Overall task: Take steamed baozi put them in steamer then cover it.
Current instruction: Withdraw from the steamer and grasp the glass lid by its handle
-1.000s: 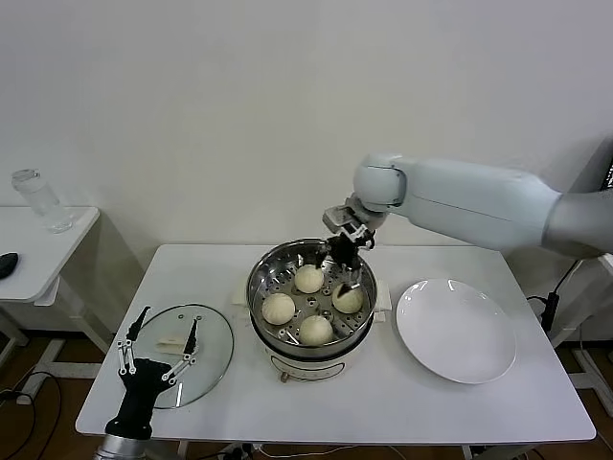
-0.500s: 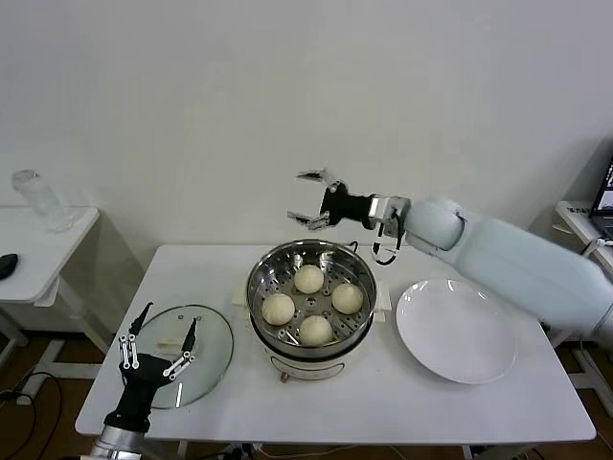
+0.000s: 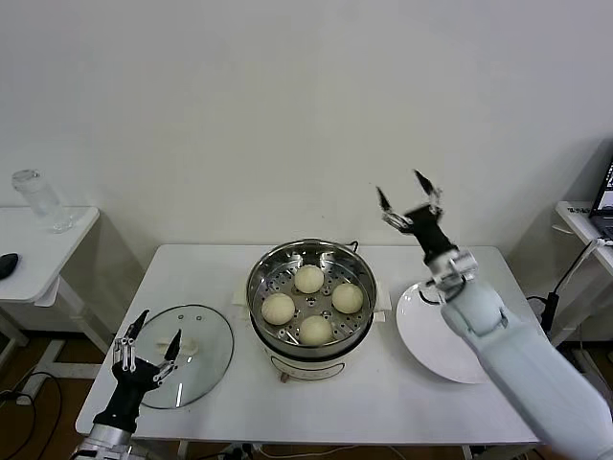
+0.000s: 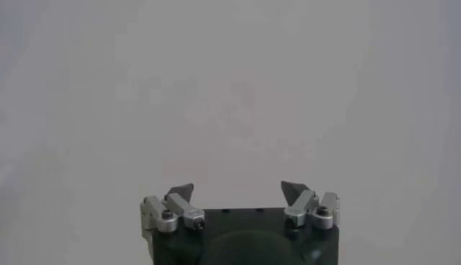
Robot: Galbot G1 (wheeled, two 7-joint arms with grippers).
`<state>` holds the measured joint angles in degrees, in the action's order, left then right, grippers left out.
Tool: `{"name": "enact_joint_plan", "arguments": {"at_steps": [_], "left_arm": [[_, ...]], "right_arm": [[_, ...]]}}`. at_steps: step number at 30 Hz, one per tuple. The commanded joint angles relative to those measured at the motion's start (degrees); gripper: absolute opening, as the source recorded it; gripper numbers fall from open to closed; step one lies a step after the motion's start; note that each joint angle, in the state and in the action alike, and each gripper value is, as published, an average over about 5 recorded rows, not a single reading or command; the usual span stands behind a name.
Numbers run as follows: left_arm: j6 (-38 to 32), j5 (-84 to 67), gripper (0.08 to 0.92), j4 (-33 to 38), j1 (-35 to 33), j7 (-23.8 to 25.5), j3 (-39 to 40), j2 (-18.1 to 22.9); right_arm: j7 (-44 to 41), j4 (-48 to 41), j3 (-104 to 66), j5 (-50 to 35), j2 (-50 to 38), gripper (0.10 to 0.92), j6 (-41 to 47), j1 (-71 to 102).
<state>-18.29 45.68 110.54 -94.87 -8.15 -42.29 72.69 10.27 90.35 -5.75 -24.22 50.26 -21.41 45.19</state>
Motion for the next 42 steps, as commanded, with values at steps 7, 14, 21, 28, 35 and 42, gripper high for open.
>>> {"name": "enact_joint_plan", "arguments": {"at_steps": [7, 14, 21, 28, 35, 42], "left_arm": [[4.8, 26.0, 0.823, -13.7, 3.8, -7.1, -0.2, -0.3], [5.4, 28.1, 0.823, -17.0, 6.1, -8.6, 1.4, 0.3], [5.7, 28.2, 0.823, -20.3, 9.0, -10.2, 2.7, 0.9], [5.8, 28.4, 0.823, -22.7, 11.2, -11.5, 3.8, 1.4], [6.7, 29.3, 0.823, -23.4, 12.9, -13.3, 4.1, 1.8], [7.4, 29.8, 0.823, -23.4, 14.0, -13.1, 4.5, 1.7]], "right_arm": [[2.4, 4.3, -20.9, 3.6, 8.1, 0.823, -3.5, 27.3], [2.6, 5.1, -20.2, 4.6, 9.1, 0.823, -2.8, 27.5], [2.4, 5.4, -20.0, 4.9, 9.9, 0.823, -2.5, 28.4], [2.3, 5.4, -20.5, 4.9, 10.3, 0.823, -2.6, 29.1], [1.9, 5.2, -20.4, 5.7, 10.8, 0.823, -2.8, 29.9], [1.8, 5.8, -20.5, 6.5, 11.2, 0.823, -2.9, 30.6]]}}
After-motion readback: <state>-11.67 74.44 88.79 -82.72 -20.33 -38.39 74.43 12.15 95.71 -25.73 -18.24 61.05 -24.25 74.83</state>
